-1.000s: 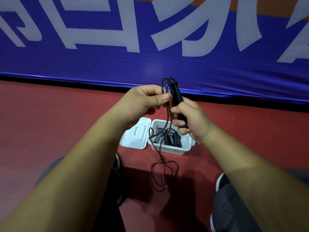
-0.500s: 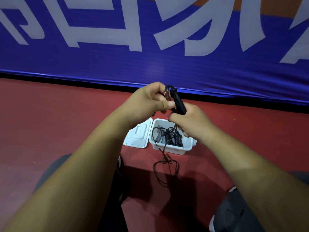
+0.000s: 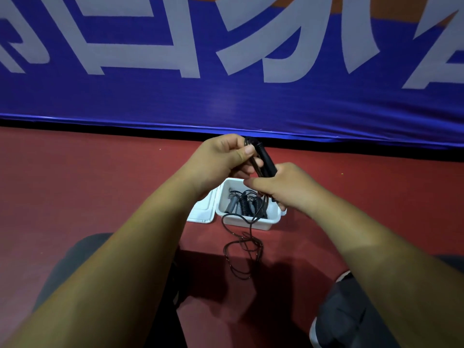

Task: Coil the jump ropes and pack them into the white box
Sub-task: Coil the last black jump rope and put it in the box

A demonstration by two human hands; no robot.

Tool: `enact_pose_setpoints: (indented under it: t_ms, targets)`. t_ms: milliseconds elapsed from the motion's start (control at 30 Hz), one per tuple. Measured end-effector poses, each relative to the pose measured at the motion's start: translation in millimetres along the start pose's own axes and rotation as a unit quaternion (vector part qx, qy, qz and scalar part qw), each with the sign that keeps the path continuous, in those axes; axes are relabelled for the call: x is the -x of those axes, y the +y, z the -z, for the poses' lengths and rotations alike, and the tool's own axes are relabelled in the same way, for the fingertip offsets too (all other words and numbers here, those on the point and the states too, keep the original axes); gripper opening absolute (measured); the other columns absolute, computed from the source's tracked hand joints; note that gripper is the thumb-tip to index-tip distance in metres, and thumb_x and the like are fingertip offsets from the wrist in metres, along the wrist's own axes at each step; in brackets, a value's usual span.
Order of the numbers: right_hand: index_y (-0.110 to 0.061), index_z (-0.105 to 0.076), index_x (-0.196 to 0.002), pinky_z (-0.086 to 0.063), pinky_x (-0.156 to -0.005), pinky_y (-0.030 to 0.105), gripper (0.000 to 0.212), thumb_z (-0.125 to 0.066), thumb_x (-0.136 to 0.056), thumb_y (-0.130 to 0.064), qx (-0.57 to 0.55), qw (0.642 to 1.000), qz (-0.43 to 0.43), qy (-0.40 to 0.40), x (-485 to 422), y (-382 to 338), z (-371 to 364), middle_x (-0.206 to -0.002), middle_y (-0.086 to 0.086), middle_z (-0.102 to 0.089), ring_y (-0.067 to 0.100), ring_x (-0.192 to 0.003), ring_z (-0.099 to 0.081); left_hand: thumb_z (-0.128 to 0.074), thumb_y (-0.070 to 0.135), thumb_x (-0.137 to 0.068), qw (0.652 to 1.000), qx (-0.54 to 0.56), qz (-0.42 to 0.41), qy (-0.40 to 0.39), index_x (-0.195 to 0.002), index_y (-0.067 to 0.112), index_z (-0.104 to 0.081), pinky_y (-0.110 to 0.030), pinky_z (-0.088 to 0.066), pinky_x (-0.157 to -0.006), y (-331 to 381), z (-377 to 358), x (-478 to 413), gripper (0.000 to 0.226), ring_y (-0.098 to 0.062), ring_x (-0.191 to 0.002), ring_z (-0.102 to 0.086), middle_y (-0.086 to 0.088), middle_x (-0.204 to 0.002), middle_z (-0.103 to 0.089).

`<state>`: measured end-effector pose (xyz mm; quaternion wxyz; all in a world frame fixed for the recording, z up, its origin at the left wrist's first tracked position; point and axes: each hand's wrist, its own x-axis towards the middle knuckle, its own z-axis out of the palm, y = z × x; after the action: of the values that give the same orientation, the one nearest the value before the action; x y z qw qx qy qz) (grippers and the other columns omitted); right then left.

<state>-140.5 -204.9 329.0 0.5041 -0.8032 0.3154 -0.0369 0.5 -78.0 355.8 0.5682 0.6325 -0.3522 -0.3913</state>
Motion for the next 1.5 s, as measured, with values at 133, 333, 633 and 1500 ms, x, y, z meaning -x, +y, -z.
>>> enact_pose_setpoints:
  t_ms: [133, 333, 633, 1500]
  targets:
    - [-0.022, -0.060, -0.072, -0.045, -0.049, 0.026, 0.037, -0.084, -0.085, -0.047, 0.013, 1.000, 0.006, -0.003, -1.4, -0.4, 4.9, -0.048, -0.014, -0.053, 0.004, -0.042, -0.052, -0.057, 0.016, -0.108, 1.000, 0.008, 0.008, 0.007, -0.103, 0.004, -0.061, -0.034, -0.061, -0.082, -0.7, -3.3, -2.1, 0.014, -0.021, -0.088, -0.076, -0.015, -0.100, -0.079]
    - [-0.018, -0.078, -0.096, -0.048, -0.062, 0.029, 0.033, -0.087, -0.081, -0.046, -0.011, 1.000, 0.017, -0.020, -3.7, 3.6, 8.5, -0.059, -0.016, -0.057, 0.002, -0.053, -0.055, -0.057, 0.014, -0.108, 1.000, 0.024, -0.002, 0.000, -0.102, 0.002, -0.062, -0.033, -0.060, -0.089, -0.5, -6.1, -3.9, 0.015, -0.025, -0.089, -0.075, -0.016, -0.098, -0.077]
    - [-0.030, -0.068, -0.105, -0.047, -0.063, 0.021, 0.030, -0.088, -0.083, -0.027, -0.047, 0.996, 0.074, -0.013, -2.1, 1.7, 4.6, -0.081, -0.020, -0.064, 0.003, -0.067, -0.061, -0.060, 0.025, -0.107, 0.996, -0.087, -0.008, 0.019, -0.102, 0.008, -0.062, -0.036, -0.048, -0.081, 3.3, -0.6, 2.8, 0.018, -0.017, -0.089, -0.067, -0.010, -0.103, -0.080]
    - [-0.038, -0.072, -0.105, -0.054, -0.078, 0.025, 0.040, -0.093, -0.074, -0.050, 0.068, 0.993, 0.071, -0.064, -18.8, 8.1, 7.4, -0.084, -0.023, -0.071, -0.002, -0.076, -0.066, -0.063, 0.007, -0.104, 1.000, -0.007, -0.006, 0.004, -0.122, 0.002, -0.057, -0.033, -0.057, -0.079, -0.6, 20.2, 5.7, 0.019, -0.022, -0.078, -0.066, -0.018, -0.093, -0.075]
